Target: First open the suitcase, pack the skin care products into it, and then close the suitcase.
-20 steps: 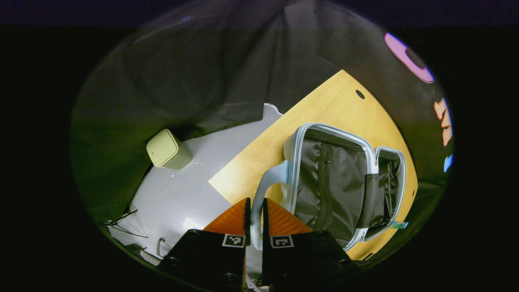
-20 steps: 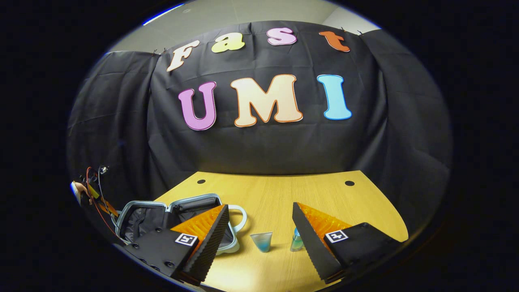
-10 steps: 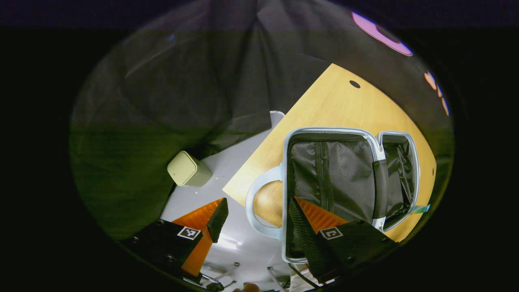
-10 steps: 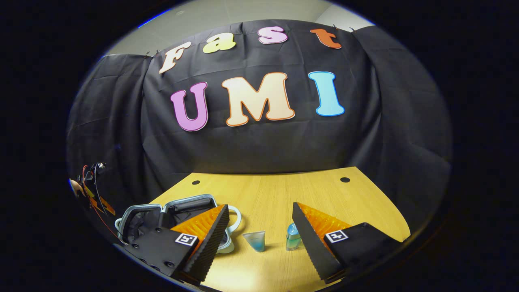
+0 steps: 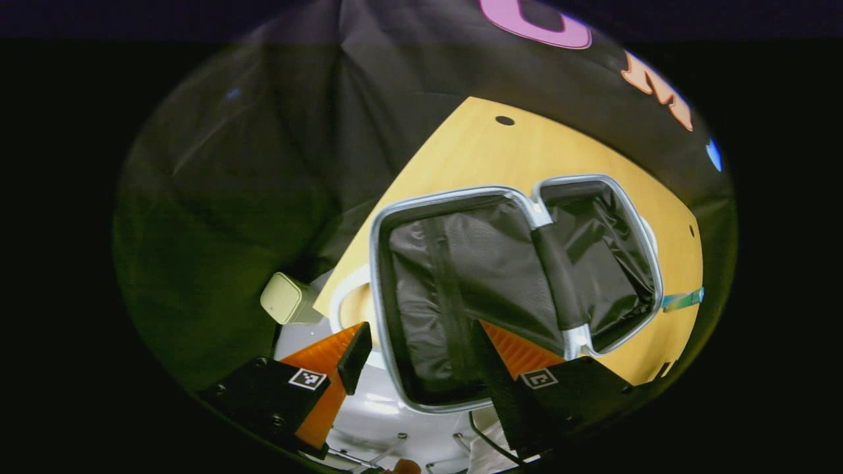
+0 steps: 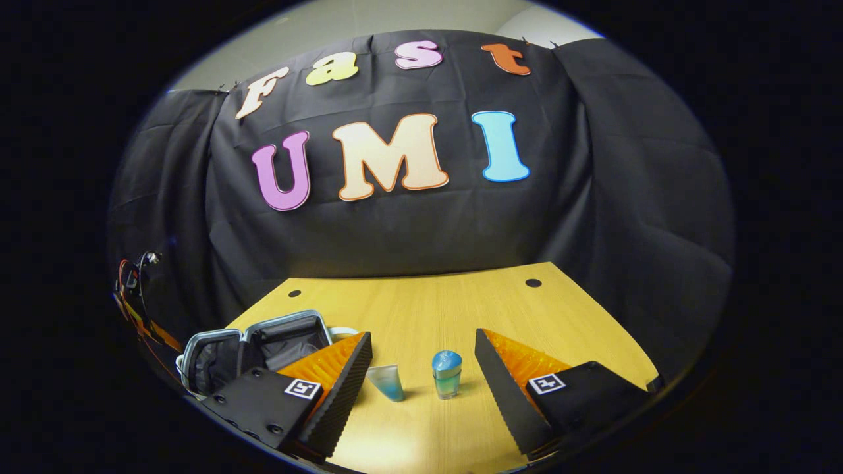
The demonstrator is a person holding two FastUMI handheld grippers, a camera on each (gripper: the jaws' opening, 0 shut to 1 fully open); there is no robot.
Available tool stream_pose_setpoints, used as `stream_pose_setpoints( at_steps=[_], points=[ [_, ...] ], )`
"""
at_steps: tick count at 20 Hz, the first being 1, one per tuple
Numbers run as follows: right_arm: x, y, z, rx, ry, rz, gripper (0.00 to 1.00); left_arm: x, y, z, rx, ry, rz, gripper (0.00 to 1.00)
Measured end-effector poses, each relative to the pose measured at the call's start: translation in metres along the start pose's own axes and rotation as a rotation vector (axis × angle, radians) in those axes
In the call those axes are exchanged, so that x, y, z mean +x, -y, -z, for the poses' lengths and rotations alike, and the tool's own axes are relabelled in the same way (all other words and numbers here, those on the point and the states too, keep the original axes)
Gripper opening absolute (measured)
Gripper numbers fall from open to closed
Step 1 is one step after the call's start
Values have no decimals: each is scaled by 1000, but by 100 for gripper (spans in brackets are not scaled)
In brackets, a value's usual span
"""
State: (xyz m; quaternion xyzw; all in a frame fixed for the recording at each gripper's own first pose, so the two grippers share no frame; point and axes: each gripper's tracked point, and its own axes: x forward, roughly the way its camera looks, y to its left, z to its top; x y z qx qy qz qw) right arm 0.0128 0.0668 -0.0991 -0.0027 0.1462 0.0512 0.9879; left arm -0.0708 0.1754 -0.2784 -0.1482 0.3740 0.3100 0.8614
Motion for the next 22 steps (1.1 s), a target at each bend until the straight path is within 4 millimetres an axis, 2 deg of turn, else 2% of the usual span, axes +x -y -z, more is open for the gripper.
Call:
stream_pose_setpoints(
  at_steps=[5, 9, 10, 14, 19, 22],
  points=[
    [7, 17, 14, 14, -48, -8, 98, -14, 59, 18, 37, -1, 12, 90],
    [22, 30, 25, -9, -106, -72, 98, -30, 119, 32, 51, -15, 24, 90],
    [26, 33, 27, -14, -120, -93, 95, -32, 135, 35, 71, -9, 28, 90],
    [44, 45, 33, -48, -181, -193, 98, -41, 214, 54, 135, -31, 80, 91],
    [61, 57, 51, -74, -255, -298, 98, -38, 298, 73, 173, -44, 142, 91],
    [64, 58, 63, -91, -281, -350, 95, -24, 340, 78, 202, -34, 156, 92]
  ],
)
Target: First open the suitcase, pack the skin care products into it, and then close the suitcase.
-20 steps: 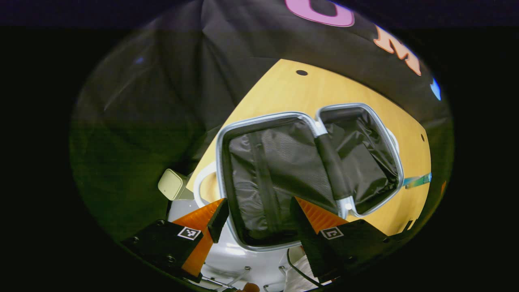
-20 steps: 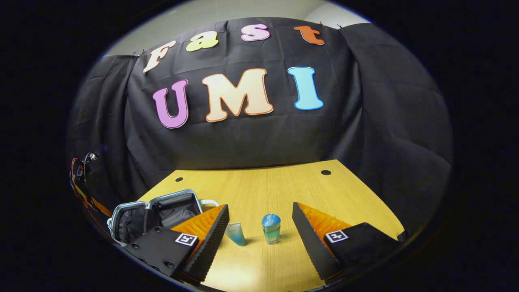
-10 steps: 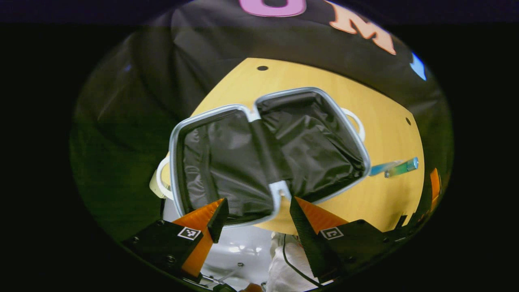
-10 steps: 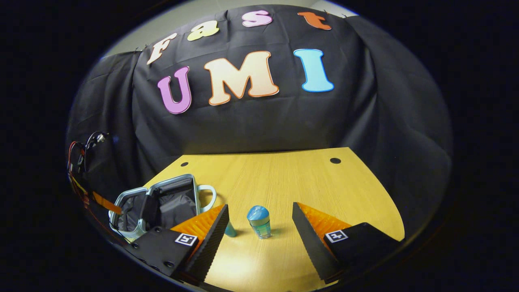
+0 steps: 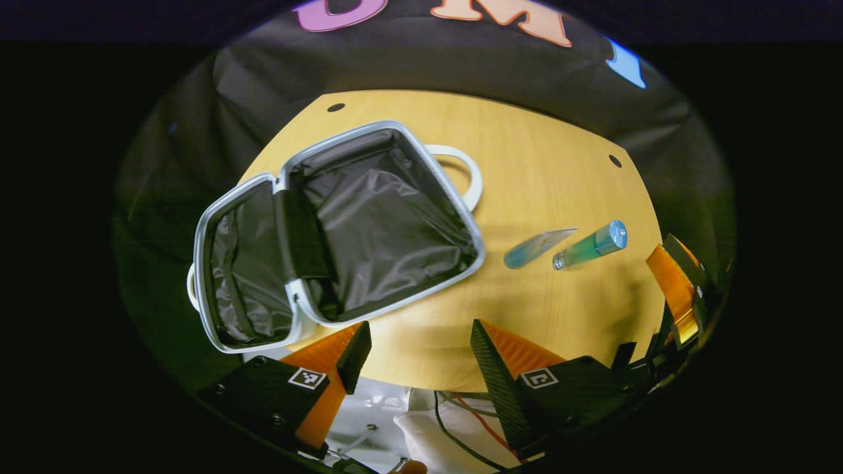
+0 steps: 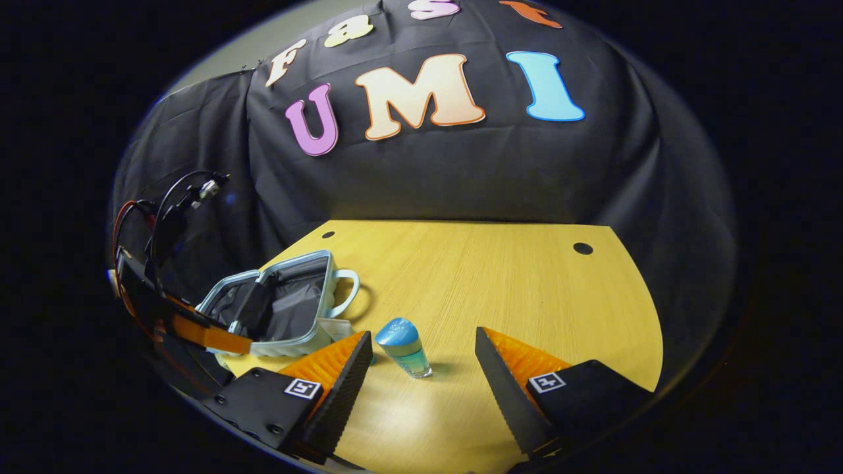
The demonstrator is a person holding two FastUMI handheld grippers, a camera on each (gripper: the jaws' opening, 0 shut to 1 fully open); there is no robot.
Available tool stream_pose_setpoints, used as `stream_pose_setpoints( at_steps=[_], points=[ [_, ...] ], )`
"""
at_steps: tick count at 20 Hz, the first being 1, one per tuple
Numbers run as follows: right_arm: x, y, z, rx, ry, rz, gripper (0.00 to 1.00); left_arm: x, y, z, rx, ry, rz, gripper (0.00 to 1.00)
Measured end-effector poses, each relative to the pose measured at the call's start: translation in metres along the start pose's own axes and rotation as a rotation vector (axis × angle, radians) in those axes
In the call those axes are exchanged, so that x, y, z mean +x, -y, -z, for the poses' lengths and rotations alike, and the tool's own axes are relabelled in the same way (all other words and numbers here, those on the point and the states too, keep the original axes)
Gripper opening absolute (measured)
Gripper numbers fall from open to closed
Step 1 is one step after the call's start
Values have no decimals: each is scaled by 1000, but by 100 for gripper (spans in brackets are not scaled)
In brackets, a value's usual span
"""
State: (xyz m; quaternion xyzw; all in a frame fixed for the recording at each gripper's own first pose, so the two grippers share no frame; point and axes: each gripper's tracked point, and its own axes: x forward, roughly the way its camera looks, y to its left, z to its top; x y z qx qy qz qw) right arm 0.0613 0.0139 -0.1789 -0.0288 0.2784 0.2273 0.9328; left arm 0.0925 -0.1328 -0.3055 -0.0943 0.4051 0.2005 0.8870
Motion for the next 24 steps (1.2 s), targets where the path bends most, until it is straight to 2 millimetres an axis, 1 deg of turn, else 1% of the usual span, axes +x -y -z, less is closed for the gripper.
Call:
stream_pose_setpoints(
  at_steps=[1, 2, 3, 4, 5, 6, 8, 11, 12, 14, 15, 16, 20, 22, 23, 24],
  points=[
    [2, 0, 6, -12, -16, -16, 99, 7, 11, -1, 5, 0, 6, 91],
    [4, 0, 11, -24, -31, -30, 94, 16, 23, -2, 10, 4, 20, 91],
    [5, 1, 18, -33, -44, -42, 98, 24, 33, -2, 6, -2, 26, 91],
    [7, 1, 23, -40, -55, -52, 98, 32, 43, -2, 3, 1, 38, 93],
    [9, 0, 27, -47, -63, -62, 94, 39, 53, -3, -2, 8, 55, 92],
    [11, -1, 31, -56, -71, -69, 98, 46, 61, -3, -8, 10, 70, 92],
    [15, 0, 39, -71, -85, -79, 98, 58, 77, -7, -12, 34, 96, 92],
    [20, 2, 46, -75, -98, -88, 98, 76, 95, -18, -10, 97, 130, 93],
    [22, 3, 48, -74, -104, -88, 99, 83, 100, -17, -3, 99, 142, 93],
    [21, 7, 54, -77, -109, -80, 99, 96, 102, -18, 6, 113, 144, 94],
    [20, 8, 59, -80, -118, -77, 94, 101, 104, -21, 4, 126, 145, 93],
    [19, 10, 64, -84, -130, -75, 99, 107, 107, -24, -7, 150, 151, 93],
    [16, 18, 83, -108, -174, -70, 98, 118, 123, -47, -22, 271, 194, 95],
    [17, 17, 85, -115, -184, -75, 98, 123, 126, -55, -23, 330, 194, 94],
    [17, 17, 85, -121, -186, -78, 99, 126, 128, -57, -21, 350, 195, 92],
    [18, 18, 85, -126, -187, -81, 94, 129, 129, -59, -19, 368, 193, 90]
  ],
)
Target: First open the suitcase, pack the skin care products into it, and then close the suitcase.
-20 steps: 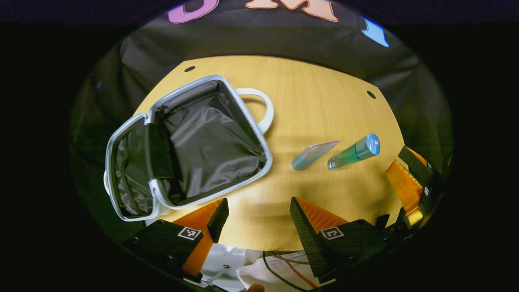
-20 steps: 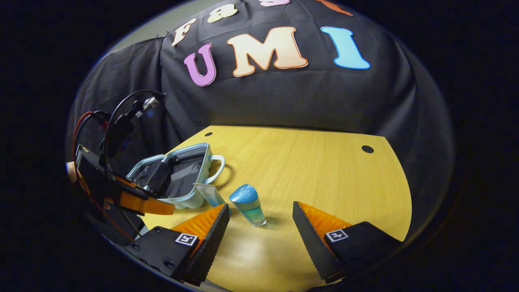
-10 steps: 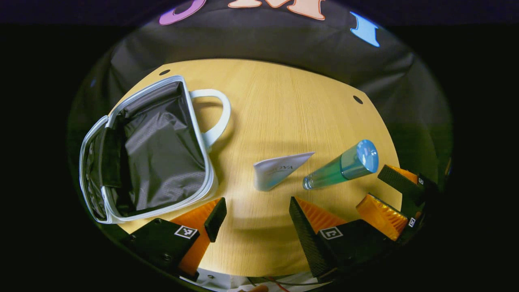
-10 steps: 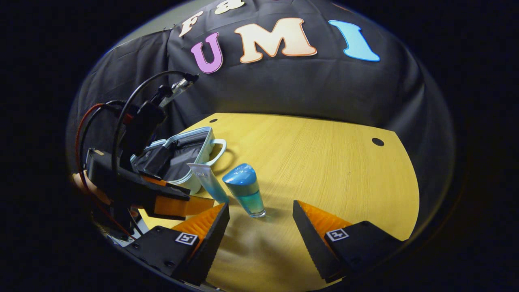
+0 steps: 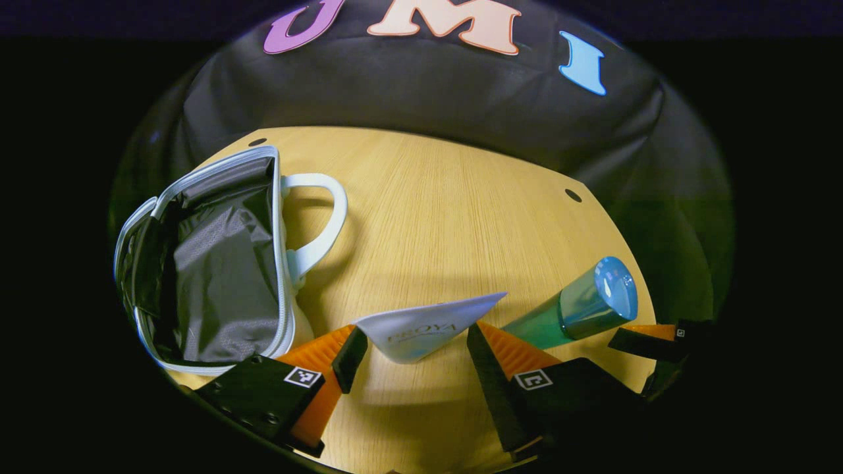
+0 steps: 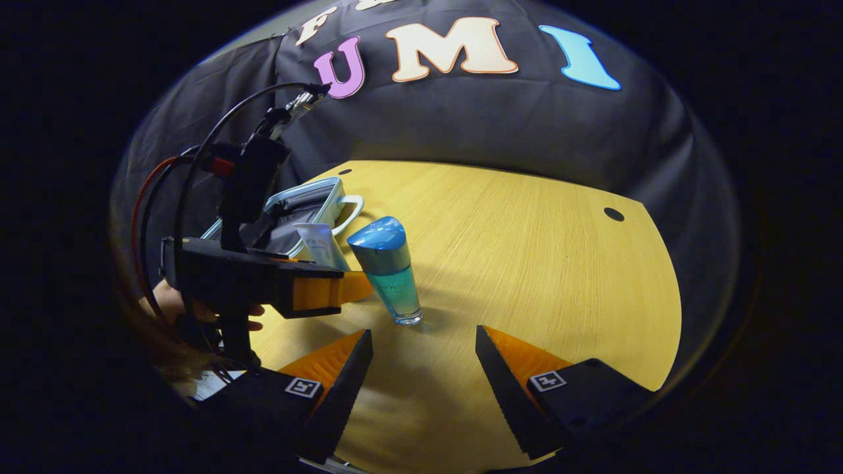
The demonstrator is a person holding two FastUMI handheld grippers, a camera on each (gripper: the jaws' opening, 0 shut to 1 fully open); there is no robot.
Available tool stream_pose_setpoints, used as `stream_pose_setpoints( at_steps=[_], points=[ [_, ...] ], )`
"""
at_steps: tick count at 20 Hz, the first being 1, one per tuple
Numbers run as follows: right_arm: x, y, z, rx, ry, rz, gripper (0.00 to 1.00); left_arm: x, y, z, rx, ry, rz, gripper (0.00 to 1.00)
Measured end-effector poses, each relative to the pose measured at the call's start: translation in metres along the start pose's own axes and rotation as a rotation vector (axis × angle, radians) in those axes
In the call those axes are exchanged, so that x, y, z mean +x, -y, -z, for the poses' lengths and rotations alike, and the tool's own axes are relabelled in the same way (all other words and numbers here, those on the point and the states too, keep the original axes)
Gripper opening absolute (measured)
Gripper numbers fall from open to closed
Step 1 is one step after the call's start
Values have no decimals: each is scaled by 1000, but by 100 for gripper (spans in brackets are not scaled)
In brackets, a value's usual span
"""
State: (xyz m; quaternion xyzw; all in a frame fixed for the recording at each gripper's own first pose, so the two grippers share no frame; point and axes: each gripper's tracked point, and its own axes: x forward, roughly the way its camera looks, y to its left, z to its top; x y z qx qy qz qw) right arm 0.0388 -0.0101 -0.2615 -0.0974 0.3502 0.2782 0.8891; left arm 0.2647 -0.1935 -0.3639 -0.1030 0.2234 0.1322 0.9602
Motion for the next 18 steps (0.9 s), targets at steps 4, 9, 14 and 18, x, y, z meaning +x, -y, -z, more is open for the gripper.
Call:
stream_pose_setpoints(
  at_steps=[4, 9, 14, 18],
  points=[
    [6, -5, 3, -26, -9, -13, 94, 12, -10, 5, 31, 20, -39, 61],
    [11, -14, 8, -55, -20, -19, 98, 17, -13, 2, 37, 58, -57, 42],
    [22, -20, 1, -60, 0, -26, 94, 11, -17, 2, -10, 47, -50, 39],
    [33, -24, -2, -90, 16, -30, 98, -6, -17, -11, 5, 63, -68, 39]
  ],
)
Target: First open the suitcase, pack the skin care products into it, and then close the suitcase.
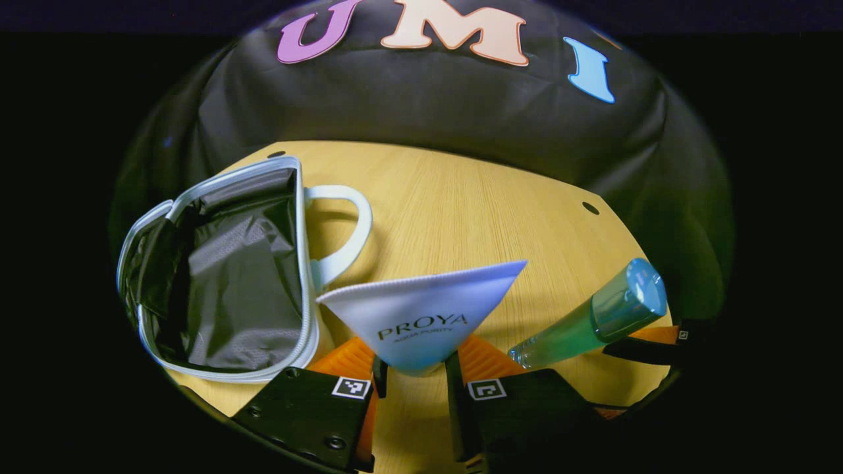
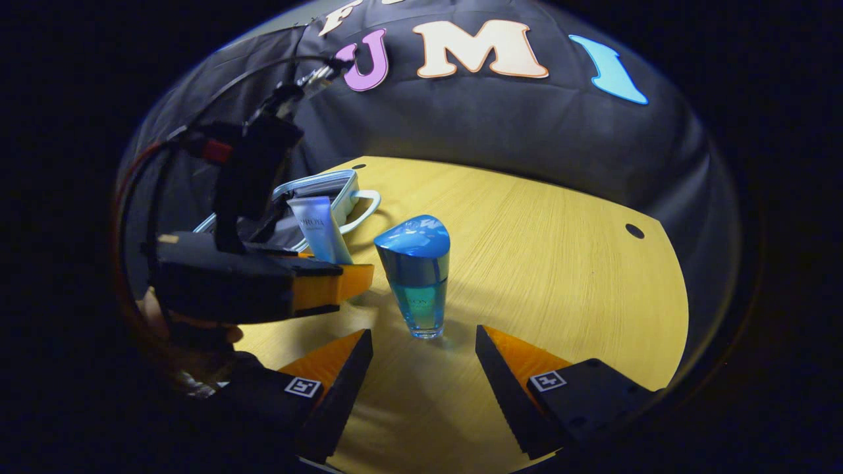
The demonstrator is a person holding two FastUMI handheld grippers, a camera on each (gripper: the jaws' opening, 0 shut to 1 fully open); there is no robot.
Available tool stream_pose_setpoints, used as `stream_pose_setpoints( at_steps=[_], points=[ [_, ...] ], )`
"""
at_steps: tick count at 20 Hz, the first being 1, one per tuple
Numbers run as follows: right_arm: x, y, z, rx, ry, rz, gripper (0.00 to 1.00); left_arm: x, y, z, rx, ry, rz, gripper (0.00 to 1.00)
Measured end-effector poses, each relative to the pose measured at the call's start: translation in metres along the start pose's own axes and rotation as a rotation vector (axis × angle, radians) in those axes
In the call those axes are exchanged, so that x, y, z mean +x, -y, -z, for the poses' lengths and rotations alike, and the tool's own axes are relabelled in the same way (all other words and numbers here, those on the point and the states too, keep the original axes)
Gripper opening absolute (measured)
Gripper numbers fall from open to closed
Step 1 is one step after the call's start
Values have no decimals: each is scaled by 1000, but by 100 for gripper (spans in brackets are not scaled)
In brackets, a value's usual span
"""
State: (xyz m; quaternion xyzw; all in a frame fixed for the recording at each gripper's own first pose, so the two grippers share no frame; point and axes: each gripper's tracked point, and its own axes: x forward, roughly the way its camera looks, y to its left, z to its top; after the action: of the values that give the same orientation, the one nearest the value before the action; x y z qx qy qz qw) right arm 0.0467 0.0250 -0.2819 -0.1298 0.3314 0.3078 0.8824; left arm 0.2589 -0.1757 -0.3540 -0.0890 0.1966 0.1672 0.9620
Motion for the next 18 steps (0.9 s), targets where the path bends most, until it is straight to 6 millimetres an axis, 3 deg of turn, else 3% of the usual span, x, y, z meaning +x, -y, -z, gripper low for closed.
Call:
stream_pose_setpoints(
  at_steps=[7, 8, 11, 13, 14, 15, 18],
  points=[
    [15, -8, -21, 36, 70, -24, 98, -39, 14, -25, 32, 1, 0, 39],
    [18, -7, -25, 40, 83, -23, 94, -46, 13, -28, 27, -2, -3, 39],
    [28, -7, -31, 57, 109, -28, 98, -67, 2, -38, 21, -1, -39, 39],
    [36, -11, -35, 61, 122, -40, 86, -78, -8, -45, 19, 2, -70, 39],
    [40, -14, -38, 55, 133, -46, 93, -83, -11, -48, 12, 3, -77, 39],
    [44, -16, -39, 47, 139, -47, 83, -88, -15, -51, 2, 2, -83, 39],
    [54, -9, -33, 34, 119, -8, 72, -101, -37, -62, -39, 15, -126, 39]
  ],
)
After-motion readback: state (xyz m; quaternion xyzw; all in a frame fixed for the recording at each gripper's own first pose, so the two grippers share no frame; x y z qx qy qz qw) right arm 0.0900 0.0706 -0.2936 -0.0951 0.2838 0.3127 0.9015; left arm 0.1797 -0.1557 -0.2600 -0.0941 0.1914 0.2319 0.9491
